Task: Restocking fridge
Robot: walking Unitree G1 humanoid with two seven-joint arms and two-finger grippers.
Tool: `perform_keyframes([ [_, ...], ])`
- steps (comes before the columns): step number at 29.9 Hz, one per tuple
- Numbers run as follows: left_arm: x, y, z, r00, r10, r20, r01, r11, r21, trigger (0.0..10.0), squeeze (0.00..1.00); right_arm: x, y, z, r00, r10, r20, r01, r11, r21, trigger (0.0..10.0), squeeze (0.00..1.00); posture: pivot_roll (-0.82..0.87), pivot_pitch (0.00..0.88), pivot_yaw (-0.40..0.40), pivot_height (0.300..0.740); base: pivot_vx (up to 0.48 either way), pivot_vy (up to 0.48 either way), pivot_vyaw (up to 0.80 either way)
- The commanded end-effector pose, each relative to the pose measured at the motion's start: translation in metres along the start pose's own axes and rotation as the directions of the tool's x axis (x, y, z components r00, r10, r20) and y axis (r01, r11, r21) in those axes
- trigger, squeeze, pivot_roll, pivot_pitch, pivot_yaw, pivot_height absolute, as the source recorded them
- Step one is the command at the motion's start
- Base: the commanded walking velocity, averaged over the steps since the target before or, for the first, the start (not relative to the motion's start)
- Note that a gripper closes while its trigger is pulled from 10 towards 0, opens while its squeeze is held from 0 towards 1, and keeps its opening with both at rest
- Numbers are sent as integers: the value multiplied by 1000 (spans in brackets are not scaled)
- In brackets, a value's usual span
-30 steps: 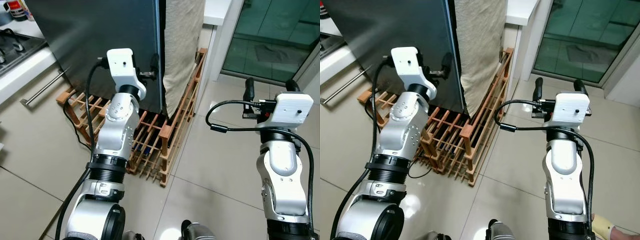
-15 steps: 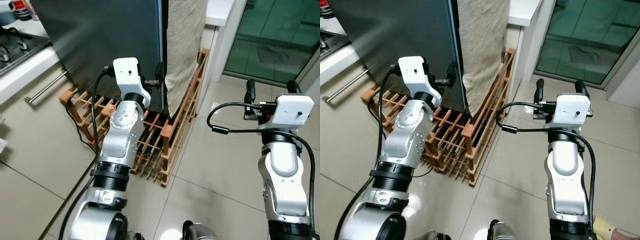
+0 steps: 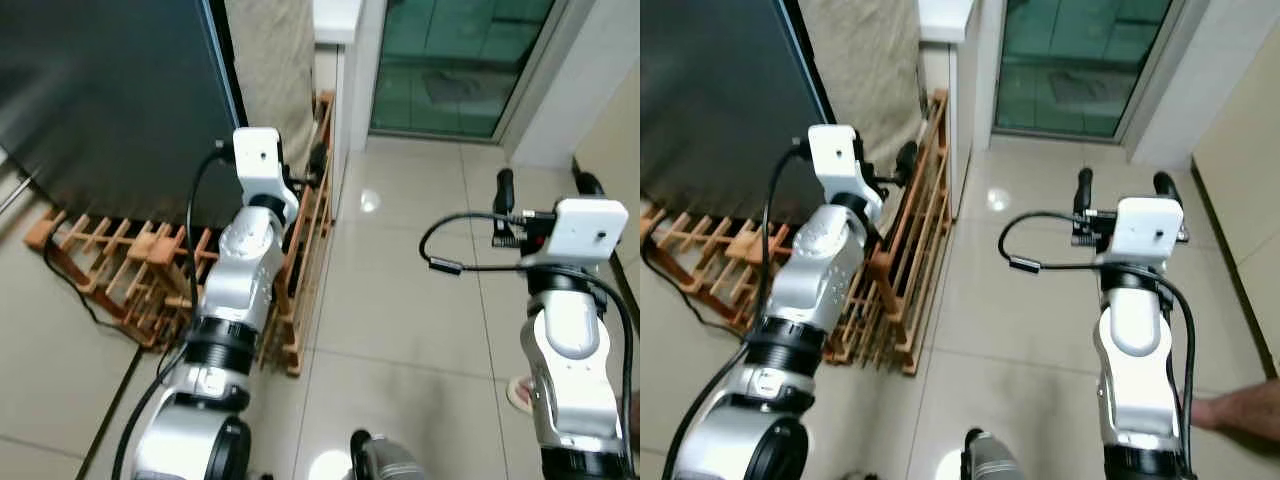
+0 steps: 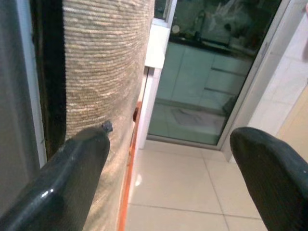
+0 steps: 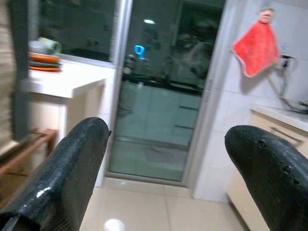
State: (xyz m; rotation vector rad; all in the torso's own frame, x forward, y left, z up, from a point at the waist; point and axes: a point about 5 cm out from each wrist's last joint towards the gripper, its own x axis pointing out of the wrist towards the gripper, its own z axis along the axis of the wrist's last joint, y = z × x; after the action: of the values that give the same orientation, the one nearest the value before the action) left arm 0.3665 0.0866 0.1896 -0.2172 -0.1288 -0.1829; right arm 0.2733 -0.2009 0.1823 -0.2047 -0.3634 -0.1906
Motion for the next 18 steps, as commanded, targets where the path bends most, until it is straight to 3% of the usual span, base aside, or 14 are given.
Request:
perform_keyframes([
  [1, 3, 20, 4, 991, 134, -5, -134, 989, -66, 10000, 0, -1, 2, 1, 1000, 14, 14, -14, 1000, -2, 10000, 271, -244, 67, 52, 732, 0, 0, 0],
  [6, 4, 26, 17, 980, 192, 50, -185, 976, -112, 10000, 0, -1, 2, 2, 1000, 10, 17, -10, 1000, -2, 10000, 271, -249, 73, 57, 732, 0, 0, 0],
  [9, 2, 19, 29, 988, 115, 100, -104, 989, -104, 10000, 0, -3, 1, 3, 1000, 6, 20, -6, 1000, -6, 10000, 271, -254, 78, 60, 732, 0, 0, 0],
  [13, -5, 17, 27, 993, 79, 86, -71, 993, -89, 10000, 0, -4, -1, 3, 1000, 6, 16, -6, 1000, -11, 10000, 271, -251, 86, 58, 732, 0, 0, 0],
  [15, -15, 12, 16, 998, 59, 4, -58, 986, -156, 10000, 0, -6, -2, 1, 1000, 8, 6, -7, 1000, -16, 10000, 275, -244, 93, 53, 732, 0, 0, 0],
  [18, -20, 3, 15, 1000, 19, 25, -16, 991, -135, 10000, 0, -7, -2, -1, 1000, 10, 0, -10, 1000, -16, 10000, 267, -241, 96, 50, 732, 0, 0, 0],
])
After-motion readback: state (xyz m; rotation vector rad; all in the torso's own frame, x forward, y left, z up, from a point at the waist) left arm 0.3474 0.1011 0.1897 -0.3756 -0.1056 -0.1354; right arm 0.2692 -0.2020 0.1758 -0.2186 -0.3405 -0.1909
